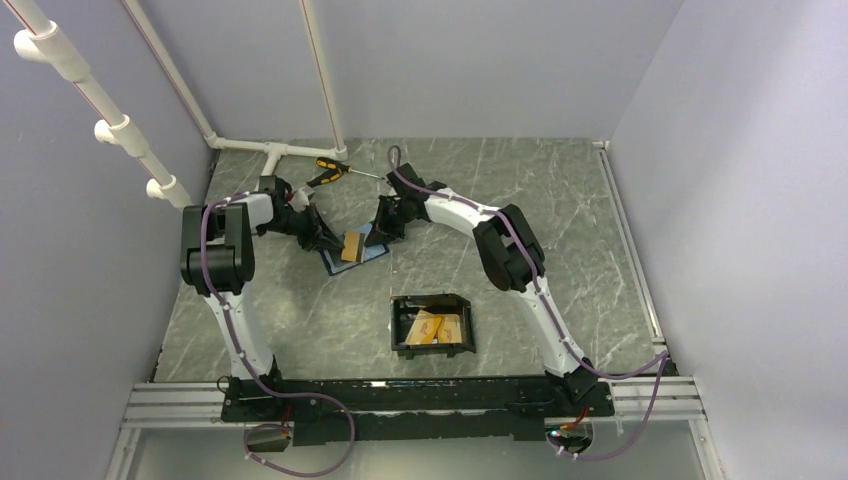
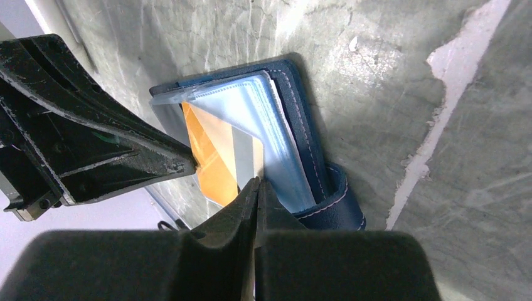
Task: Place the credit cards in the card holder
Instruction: Insert the credit card into the card holder.
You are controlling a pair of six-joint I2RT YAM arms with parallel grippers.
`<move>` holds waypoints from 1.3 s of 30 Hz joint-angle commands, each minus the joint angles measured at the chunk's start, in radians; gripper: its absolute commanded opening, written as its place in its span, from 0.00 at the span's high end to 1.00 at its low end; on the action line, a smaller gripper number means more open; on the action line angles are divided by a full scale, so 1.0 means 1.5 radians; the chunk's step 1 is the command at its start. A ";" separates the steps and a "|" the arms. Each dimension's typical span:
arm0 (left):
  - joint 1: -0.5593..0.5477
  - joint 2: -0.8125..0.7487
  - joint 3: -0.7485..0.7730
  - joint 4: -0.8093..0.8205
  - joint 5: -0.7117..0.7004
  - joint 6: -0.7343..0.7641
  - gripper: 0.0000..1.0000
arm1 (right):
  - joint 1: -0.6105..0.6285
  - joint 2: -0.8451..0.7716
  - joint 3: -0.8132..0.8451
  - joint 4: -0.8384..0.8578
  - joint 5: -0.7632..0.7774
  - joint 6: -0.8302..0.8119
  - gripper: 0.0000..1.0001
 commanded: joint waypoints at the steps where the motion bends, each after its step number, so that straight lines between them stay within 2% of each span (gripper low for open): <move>1: -0.003 -0.032 -0.016 0.035 0.019 -0.003 1.00 | -0.009 -0.001 -0.036 -0.031 0.043 0.001 0.97; 8: -0.003 -0.039 -0.033 0.074 0.069 -0.042 1.00 | -0.009 0.005 -0.024 -0.020 0.021 -0.003 0.98; 16: -0.002 -0.032 -0.016 0.004 -0.003 -0.003 1.00 | -0.012 -0.062 -0.101 0.100 -0.011 0.000 0.92; 21: -0.002 -0.026 0.002 -0.027 -0.023 0.024 1.00 | -0.013 -0.087 -0.105 0.166 -0.038 0.005 0.96; 23: -0.002 -0.024 0.008 -0.029 -0.021 0.027 1.00 | -0.012 -0.074 -0.079 0.163 -0.052 0.007 1.00; 30: -0.002 -0.019 0.015 -0.031 -0.010 0.024 1.00 | -0.008 -0.024 -0.029 0.129 -0.066 0.006 1.00; 39: -0.003 -0.008 0.032 -0.052 -0.004 0.018 0.99 | -0.005 0.009 -0.066 0.084 -0.034 0.011 1.00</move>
